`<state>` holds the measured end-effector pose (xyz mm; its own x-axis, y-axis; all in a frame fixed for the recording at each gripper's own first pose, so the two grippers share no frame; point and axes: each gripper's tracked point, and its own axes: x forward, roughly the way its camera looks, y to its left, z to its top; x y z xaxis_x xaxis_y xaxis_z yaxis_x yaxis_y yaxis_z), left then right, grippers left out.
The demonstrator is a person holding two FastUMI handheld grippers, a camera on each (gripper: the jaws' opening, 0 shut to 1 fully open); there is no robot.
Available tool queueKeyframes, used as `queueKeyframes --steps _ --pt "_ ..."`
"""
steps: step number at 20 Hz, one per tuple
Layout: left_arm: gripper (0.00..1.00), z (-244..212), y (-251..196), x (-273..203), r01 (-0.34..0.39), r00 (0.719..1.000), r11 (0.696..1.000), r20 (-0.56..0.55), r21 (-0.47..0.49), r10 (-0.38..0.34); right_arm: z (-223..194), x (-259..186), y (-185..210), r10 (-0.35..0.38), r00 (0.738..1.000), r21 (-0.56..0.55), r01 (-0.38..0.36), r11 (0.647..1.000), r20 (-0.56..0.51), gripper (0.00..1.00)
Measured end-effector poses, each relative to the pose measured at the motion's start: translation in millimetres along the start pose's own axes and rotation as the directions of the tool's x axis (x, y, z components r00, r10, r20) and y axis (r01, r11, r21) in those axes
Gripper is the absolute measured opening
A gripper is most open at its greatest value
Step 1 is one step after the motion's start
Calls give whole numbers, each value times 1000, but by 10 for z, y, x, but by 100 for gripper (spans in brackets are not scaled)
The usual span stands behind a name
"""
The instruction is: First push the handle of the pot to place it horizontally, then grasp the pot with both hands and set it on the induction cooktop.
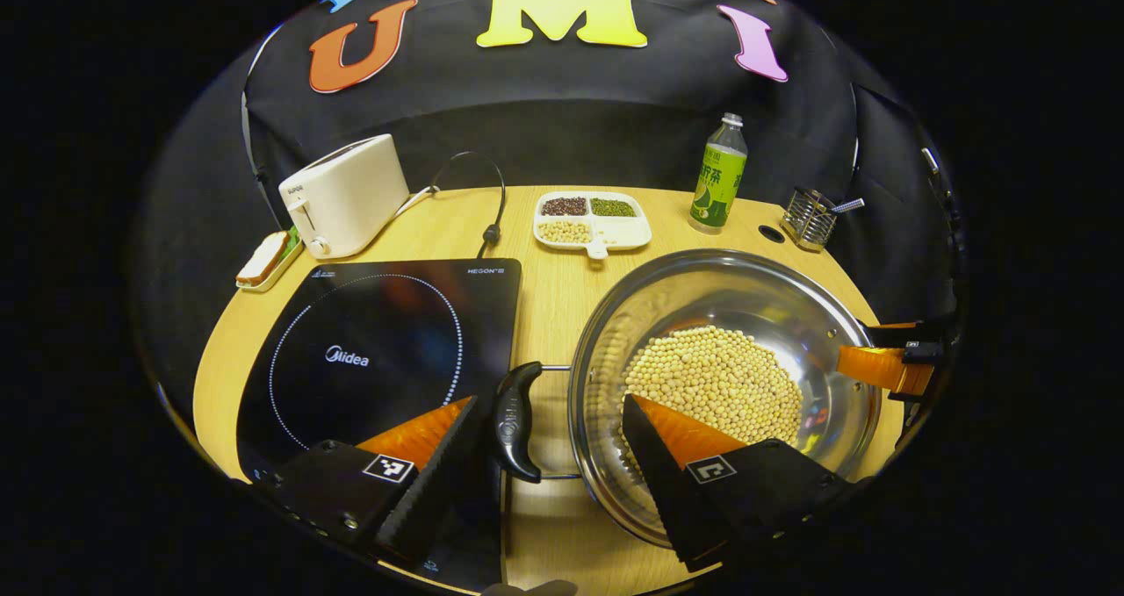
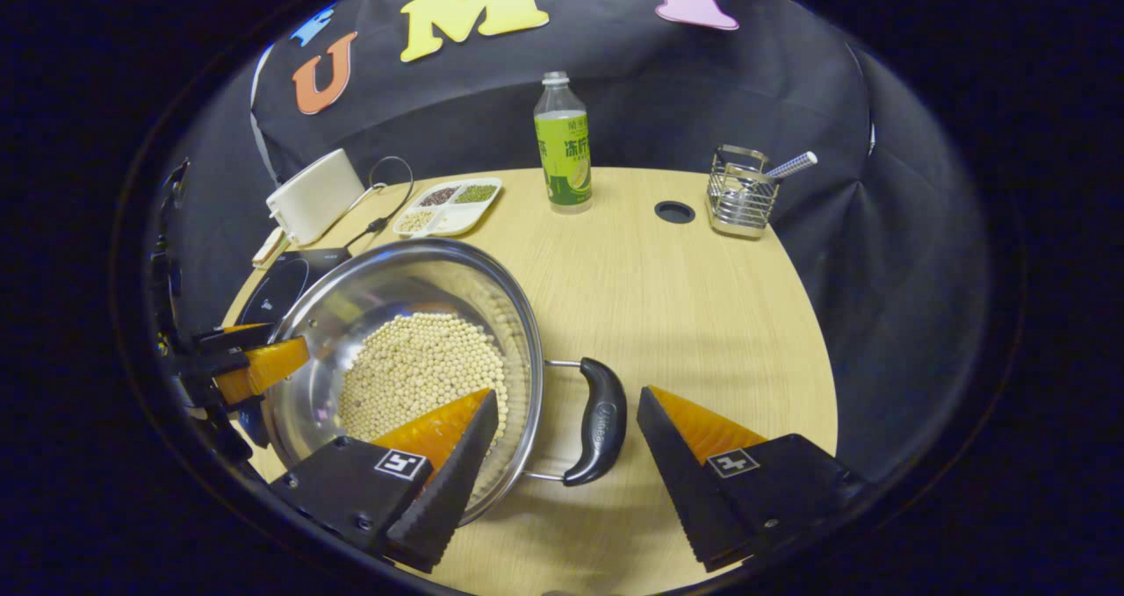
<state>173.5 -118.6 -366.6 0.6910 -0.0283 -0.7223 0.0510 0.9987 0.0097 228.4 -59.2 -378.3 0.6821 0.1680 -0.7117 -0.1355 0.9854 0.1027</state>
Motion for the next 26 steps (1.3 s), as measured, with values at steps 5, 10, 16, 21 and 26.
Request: queueKeyframes --steps 5,10,16,21,26 --pt "99 33 -35 62 10 1000 1000 -16 8 -9 -47 76 -17 -11 999 2 11 1000 -39 84" --pt "80 41 40 70 -18 998 1000 -55 -18 17 -80 91 -49 -64 994 -9 63 998 -91 68" --pt "65 65 80 66 -24 996 998 -92 -55 19 -84 100 -31 -85 990 -20 83 996 -114 65" --pt "62 77 70 81 -12 995 1000 -96 -22 10 -98 63 -15 -93 990 -7 93 996 -106 58" --pt "61 116 97 49 10 996 1000 -94 -24 -12 -102 -69 28 -109 991 1 109 994 -80 58"
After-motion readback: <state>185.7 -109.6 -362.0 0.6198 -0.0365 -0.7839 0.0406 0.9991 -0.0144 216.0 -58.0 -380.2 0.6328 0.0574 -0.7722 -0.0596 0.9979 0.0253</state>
